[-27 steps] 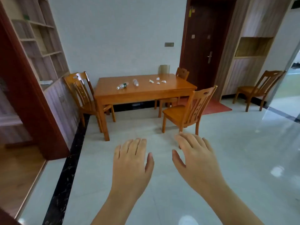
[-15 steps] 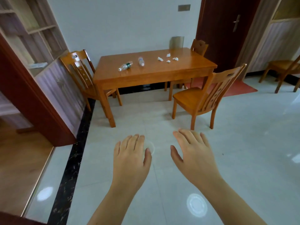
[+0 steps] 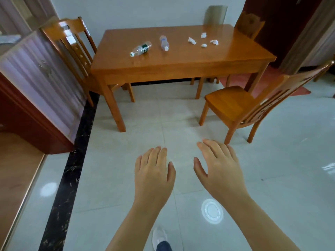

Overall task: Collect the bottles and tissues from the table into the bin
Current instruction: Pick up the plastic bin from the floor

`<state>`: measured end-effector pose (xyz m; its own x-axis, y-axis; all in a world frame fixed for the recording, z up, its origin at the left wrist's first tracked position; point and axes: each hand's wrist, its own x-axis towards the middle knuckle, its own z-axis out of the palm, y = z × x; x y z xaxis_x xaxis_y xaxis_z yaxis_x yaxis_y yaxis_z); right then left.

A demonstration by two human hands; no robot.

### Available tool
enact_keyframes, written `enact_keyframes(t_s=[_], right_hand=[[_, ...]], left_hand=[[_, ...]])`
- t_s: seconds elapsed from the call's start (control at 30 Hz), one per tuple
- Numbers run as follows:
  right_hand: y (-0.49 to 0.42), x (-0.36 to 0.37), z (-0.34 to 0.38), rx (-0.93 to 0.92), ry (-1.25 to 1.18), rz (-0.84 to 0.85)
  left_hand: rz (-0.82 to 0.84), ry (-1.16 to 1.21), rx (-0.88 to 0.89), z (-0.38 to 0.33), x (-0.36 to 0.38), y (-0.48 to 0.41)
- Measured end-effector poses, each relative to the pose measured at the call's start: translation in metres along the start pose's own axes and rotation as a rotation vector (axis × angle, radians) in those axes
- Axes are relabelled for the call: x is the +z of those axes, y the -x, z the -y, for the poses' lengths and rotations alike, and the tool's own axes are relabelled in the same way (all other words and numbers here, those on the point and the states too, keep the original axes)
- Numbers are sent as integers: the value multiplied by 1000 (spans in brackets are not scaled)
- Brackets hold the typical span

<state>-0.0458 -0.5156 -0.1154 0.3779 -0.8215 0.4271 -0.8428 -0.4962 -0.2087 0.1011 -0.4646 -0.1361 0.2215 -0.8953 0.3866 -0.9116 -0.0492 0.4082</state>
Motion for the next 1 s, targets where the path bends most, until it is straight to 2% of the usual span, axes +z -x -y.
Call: enact_keyframes(t_s=[0.2,0.4,0.57,0.8,1.0], right_hand=[[-89,114,-12,-18,-59,52],[-111,250,-52,-13,-93,145],[-91,375,-88,-34,-115,223],[-25,527,-124,14,-172,384],[29,616,-143,47,-199,485]], left_hand=[[34,39,-95,72,81,-84],[71,117,-334,135,204,-103],[111,290,-687,188,326,-78],[-118,759,-1169,262,465,-20],[-148,736,-1406,312,554,37]])
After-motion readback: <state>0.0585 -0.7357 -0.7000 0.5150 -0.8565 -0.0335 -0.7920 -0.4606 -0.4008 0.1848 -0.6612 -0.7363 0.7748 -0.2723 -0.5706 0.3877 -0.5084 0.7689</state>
